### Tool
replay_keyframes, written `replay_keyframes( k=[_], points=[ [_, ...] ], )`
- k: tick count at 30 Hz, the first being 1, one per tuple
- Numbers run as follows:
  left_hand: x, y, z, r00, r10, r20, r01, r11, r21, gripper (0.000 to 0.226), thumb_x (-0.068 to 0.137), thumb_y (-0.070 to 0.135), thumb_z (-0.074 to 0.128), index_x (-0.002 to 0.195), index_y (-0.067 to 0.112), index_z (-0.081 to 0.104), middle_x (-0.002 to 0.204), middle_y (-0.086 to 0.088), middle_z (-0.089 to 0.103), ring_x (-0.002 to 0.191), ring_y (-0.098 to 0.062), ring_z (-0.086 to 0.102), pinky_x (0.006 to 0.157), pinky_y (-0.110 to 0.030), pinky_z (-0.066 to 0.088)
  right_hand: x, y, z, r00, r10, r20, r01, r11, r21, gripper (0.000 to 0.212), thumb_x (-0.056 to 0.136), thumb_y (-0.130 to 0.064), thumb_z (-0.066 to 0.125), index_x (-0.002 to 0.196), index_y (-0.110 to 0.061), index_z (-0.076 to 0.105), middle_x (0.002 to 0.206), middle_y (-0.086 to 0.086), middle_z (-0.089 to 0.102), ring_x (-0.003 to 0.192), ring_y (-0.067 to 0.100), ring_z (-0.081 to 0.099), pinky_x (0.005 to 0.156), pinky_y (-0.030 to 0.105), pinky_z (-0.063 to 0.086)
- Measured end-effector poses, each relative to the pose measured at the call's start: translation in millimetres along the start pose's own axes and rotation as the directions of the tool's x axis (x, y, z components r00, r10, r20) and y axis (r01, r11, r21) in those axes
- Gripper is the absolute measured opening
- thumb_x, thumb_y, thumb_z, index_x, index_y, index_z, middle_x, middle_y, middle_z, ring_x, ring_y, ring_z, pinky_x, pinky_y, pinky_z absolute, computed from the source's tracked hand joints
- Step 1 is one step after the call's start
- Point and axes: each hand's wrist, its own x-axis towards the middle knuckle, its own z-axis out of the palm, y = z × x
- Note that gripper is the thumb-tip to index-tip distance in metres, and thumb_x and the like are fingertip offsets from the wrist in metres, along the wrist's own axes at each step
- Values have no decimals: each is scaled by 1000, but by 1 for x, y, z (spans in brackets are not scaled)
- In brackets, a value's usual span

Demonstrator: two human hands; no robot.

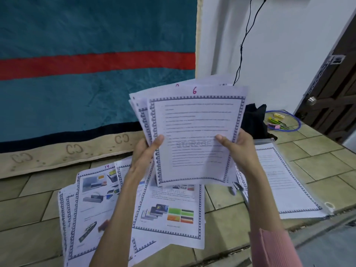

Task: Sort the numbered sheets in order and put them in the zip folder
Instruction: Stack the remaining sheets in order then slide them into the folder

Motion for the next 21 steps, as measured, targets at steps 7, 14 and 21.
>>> replay_keyframes(
  k=[7, 14, 21],
  points=[
    [-16, 13, -30, 965, 185, -186, -145, 968, 206, 28, 79, 13, 72, 103, 22, 61, 97, 13, 67, 86, 6, 66, 73, -14, 54, 7, 15, 29, 984, -31, 174, 48, 994, -97, 28, 75, -8, 76, 101, -12, 67, 101, -4, 70, 87, -1, 67, 72, 13, 53],
    [-15, -20, -33, 986, 84, -143, -36, 950, 311, 23, 86, 12, 65, 107, 19, 61, 103, 5, 65, 99, -12, 63, 84, -27, 51, 6, 39, 43, 990, 32, 140, -23, 998, -64, 32, 70, 1, 78, 81, -26, 63, 85, -13, 65, 68, -13, 64, 60, 7, 50],
    [-20, -13, -23, 960, 95, -262, -34, 973, 230, 14, 83, 14, 69, 89, 25, 65, 85, 17, 65, 76, 9, 64, 64, -8, 50, 10, 40, 45, 993, -13, 119, 11, 1000, 18, 25, 71, -10, 80, 85, -26, 68, 90, -13, 71, 82, 2, 69, 71, 19, 57]
  ],
)
